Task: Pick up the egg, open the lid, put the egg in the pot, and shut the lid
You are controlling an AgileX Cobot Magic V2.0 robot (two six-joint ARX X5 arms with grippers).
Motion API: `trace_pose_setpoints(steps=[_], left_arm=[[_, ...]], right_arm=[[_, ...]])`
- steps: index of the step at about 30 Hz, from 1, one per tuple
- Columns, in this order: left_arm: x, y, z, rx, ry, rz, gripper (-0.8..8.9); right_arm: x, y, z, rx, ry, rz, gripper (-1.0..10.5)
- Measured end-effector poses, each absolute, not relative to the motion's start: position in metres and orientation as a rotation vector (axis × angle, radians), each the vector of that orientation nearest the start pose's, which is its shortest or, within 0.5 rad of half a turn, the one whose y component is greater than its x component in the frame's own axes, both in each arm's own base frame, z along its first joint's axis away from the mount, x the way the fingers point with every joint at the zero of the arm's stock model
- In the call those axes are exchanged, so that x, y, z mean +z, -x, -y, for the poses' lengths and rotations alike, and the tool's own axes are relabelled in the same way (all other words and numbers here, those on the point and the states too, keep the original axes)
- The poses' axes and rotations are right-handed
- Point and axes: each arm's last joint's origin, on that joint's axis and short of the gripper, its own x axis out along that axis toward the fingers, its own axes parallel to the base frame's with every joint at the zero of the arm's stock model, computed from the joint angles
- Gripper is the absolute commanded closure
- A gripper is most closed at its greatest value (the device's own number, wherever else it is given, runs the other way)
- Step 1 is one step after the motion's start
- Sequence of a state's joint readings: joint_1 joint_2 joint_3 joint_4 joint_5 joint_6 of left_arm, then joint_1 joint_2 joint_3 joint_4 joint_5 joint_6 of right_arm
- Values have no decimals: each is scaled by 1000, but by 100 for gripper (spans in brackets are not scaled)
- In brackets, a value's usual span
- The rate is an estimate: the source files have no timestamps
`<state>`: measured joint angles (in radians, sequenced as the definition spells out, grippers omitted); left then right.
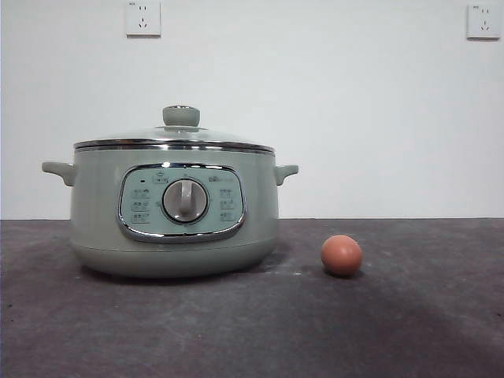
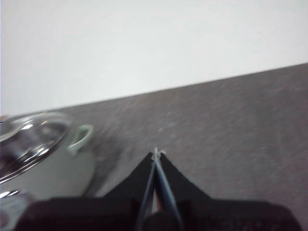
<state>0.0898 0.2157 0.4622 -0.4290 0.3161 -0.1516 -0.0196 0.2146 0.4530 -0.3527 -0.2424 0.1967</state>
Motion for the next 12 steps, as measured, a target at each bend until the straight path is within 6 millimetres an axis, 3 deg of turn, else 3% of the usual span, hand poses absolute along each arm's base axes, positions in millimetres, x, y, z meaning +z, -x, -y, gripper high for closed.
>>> trace_pose_setpoints(steps=[12], left_arm=[[340, -75, 7, -370, 174, -351, 820]], right_arm=[[354, -83, -10, 371, -96, -415, 958]])
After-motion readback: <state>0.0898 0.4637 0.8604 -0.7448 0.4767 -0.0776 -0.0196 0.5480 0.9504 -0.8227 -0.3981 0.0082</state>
